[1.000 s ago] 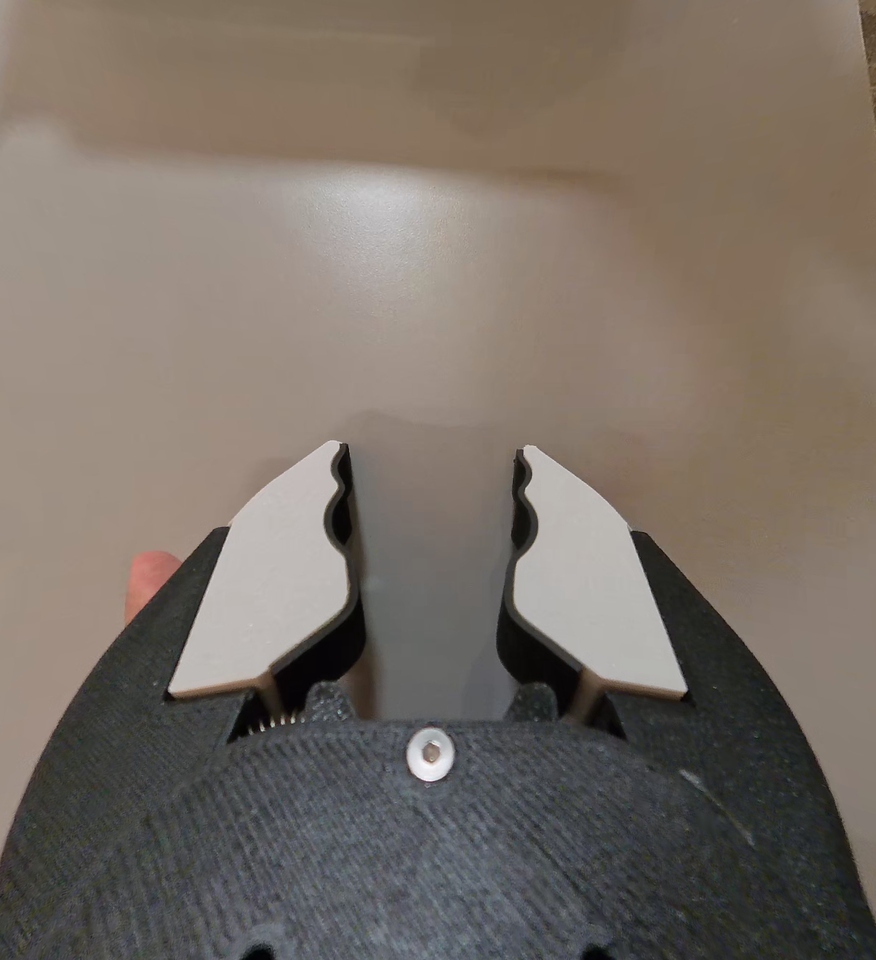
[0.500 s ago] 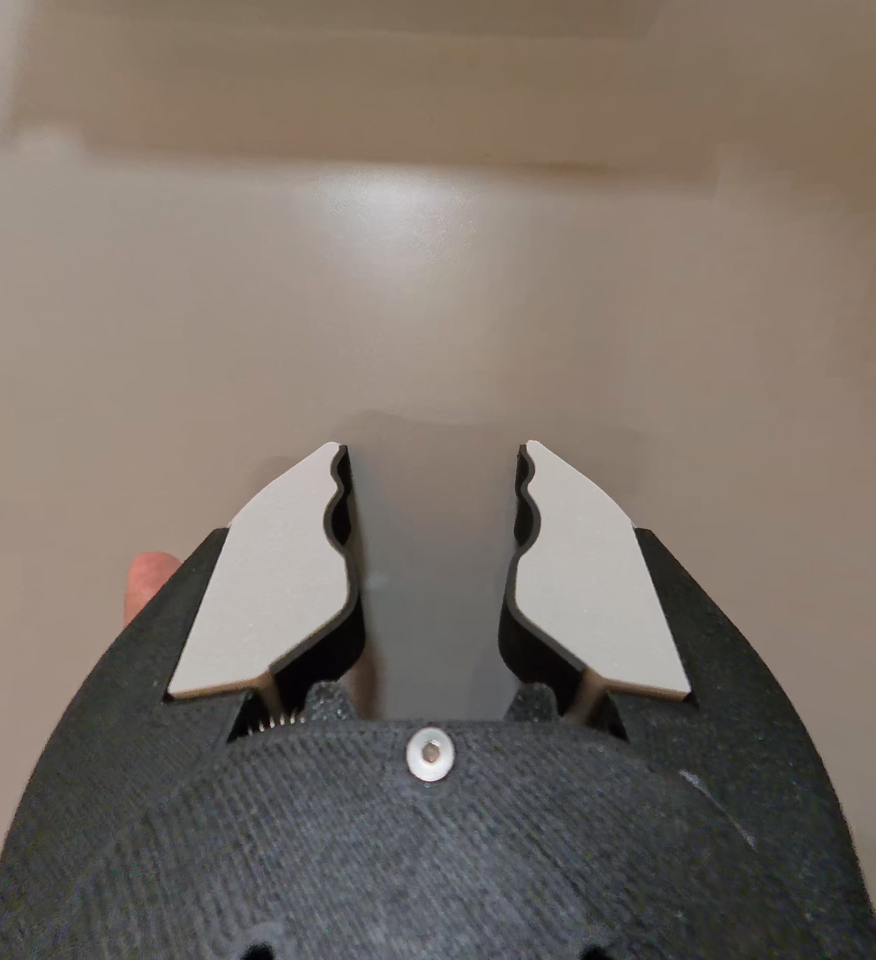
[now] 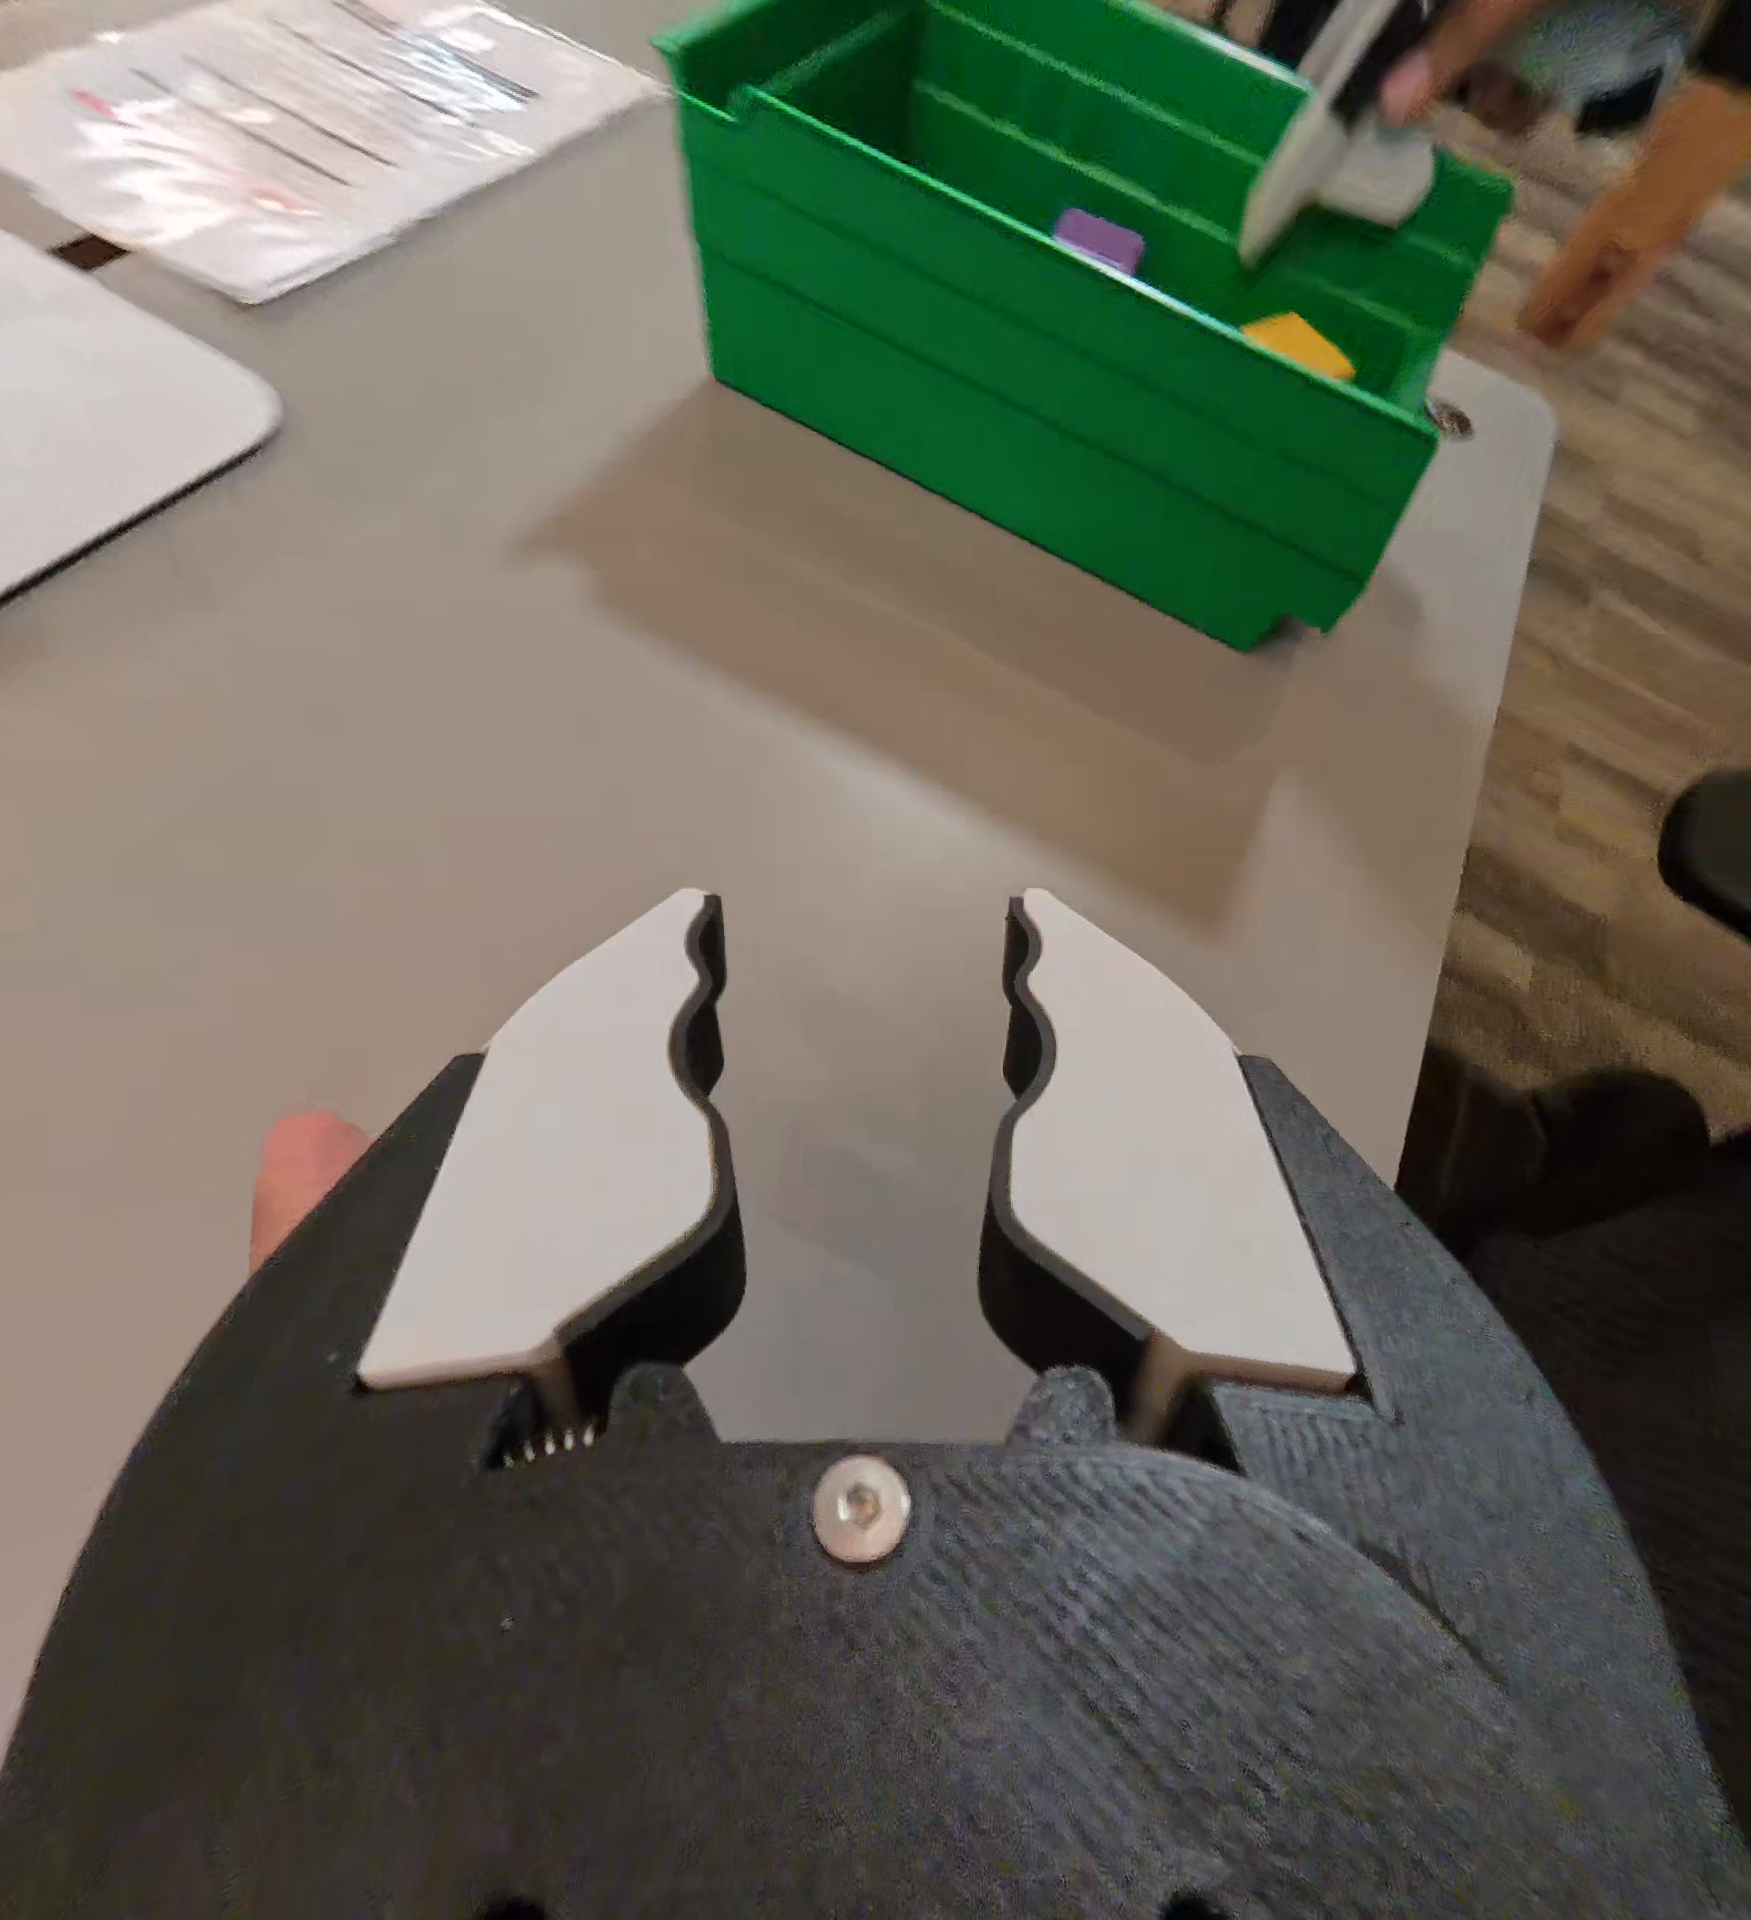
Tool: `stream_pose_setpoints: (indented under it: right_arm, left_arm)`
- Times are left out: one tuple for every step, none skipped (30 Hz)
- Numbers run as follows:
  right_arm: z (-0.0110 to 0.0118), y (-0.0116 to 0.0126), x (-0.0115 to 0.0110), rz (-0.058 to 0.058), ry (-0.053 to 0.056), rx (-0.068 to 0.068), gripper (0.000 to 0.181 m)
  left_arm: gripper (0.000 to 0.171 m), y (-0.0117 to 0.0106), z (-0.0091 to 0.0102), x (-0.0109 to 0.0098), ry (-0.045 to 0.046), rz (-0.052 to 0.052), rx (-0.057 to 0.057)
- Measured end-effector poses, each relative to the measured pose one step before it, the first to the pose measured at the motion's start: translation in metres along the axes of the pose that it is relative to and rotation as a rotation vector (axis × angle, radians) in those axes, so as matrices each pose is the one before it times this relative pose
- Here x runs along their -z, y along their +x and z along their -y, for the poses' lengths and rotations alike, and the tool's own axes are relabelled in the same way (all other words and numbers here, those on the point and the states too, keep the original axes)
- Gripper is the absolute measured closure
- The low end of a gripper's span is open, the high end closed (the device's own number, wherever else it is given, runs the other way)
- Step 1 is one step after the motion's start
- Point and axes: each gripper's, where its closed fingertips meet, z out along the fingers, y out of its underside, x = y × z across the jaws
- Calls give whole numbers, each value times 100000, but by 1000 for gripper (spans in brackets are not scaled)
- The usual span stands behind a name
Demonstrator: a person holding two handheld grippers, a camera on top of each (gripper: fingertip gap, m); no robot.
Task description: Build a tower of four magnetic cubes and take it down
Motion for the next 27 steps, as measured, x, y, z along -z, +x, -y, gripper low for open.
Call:
stream_pose_setpoints:
  right_arm:
    - [-141,9,-642,-729,-2591,1773,161]
    - [-22,-236,-517,802,-1663,1525,171]
    - [67,-29,-173,-441,-612,1471,171]
    - [51,-30,-8,72,-377,258,172]
    - [9,-4,-10,223,-19,-1036,172]
    - [-7,-8,18,-62,157,-1814,173]
    - [-13,-18,3,-527,45,-1554,173]
    - [-45,-39,9,-925,-323,-1735,174]
    - [-124,-157,15,-631,-1018,-1336,174]
    - [-274,-293,9,-288,-2207,208,173]
    - [-366,-412,15,367,-2612,1176,173]
    - [-268,-399,-6,308,-1915,-288,173]
    - [-101,-267,-11,-267,-763,-998,173]
    - [-18,-156,5,-574,-156,-1131,174]
    - [44,-78,0,-417,404,-1592,174]
    - [77,-48,-29,112,726,-1914,174]
    - [76,-57,-6,545,626,-2049,175]
    - [36,-59,-9,404,270,-1376,176]
    - [8,-84,-5,54,50,-882,176]
    - [-63,-133,-10,121,-455,-218,176]
    - [-67,-192,2,254,-490,507,175]
    - [-58,-211,-23,245,-324,622,175]
    - [-17,-193,-5,140,-136,329,175]
    - [12,-174,-35,52,-9,379,176]
    - [69,-162,-28,200,213,236,176]
    - [105,-149,-32,459,363,-29,176]
    - [109,-130,-27,552,521,-143,177]
  left_arm:
    - [114,-605,65,935,2845,4503,4727]
    - [110,-808,33,1008,3133,4791,4874]
    - [111,-711,-46,1012,3024,3233,4128]
    - [111,-687,-152,983,2426,2490,3484]
    - [111,-760,-308,937,1452,3009,2487]
    - [111,-735,-449,889,604,2973,1322]
    - [111,-610,-640,833,-375,2453,489]
    - [110,-700,-757,824,-841,3130,-2]
    - [109,-917,-780,872,-748,4587,-396]
    - [105,-1402,-708,946,-138,7352,-698]
    - [100,-2135,-541,1030,343,11602,-428]
    - [101,-2641,-446,1065,-116,13729,-265]
    - [105,-2654,-247,962,-228,12240,-556]
    - [109,-2482,-77,837,-126,9662,-566]
    - [114,-2141,111,710,535,6796,507]
    - [121,-1371,264,526,1328,1709,2030]
    - [124,-749,239,387,661,-1998,797]
    - [132,-687,55,314,-1292,-564,-496]
    - [138,-658,278,349,160,1643,-1210]
    - [138,-595,500,352,2072,2925,-2610]
    - [136,-692,397,225,1755,4410,-3482]
    - [128,-866,28,-12,-163,5580,-3547]
    - [118,-742,-544,-269,-3296,4709,-3649]
    - [110,-486,-976,-490,-5502,3233,-2887]
    - [108,-320,-1017,-613,-5241,2520,-568]
    - [104,-76,-922,-647,-4317,799,1356]
    - [98,219,-681,-639,-2873,-1333,1938]
